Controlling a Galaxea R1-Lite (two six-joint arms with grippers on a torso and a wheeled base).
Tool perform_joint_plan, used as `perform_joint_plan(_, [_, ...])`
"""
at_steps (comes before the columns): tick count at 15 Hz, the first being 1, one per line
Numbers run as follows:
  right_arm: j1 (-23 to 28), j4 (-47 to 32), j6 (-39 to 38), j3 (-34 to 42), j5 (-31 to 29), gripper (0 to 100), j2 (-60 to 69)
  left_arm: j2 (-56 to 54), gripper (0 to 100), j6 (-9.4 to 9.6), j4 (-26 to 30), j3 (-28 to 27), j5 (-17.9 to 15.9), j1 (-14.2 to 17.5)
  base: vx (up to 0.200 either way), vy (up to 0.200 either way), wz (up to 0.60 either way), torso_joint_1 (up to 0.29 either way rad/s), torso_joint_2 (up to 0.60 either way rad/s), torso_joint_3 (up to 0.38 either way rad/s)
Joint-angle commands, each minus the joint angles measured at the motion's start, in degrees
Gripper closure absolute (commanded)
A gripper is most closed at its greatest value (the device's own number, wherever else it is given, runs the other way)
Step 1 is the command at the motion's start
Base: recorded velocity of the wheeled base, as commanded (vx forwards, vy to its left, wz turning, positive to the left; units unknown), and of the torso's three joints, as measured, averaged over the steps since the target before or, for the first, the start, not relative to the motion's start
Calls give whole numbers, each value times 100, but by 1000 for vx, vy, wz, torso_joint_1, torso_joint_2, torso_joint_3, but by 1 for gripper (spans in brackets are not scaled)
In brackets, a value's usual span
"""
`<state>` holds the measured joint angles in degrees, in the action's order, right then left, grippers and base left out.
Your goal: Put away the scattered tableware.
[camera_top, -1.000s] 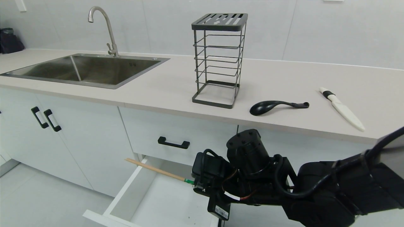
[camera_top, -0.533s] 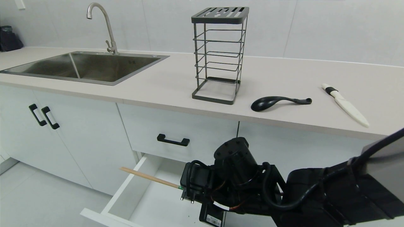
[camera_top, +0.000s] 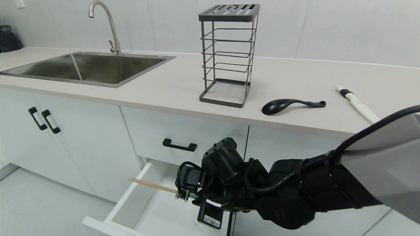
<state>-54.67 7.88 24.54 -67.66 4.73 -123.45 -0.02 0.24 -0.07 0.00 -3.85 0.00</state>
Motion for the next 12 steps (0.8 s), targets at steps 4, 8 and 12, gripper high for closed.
perform_joint_plan(4, [203, 4, -2, -186, -104, 100, -531, 2, 0, 2, -1, 0, -1, 0, 0, 0, 0, 0, 0, 0])
perform_joint_plan(8, [62, 12, 7, -230, -288, 100, -662, 2, 0, 2, -1, 0, -1, 0, 0, 0, 0, 0, 0, 0])
perform_joint_plan(12, [115, 12, -19, -265, -420, 100, -838, 2, 0, 2, -1, 0, -1, 0, 0, 0, 0, 0, 0, 0])
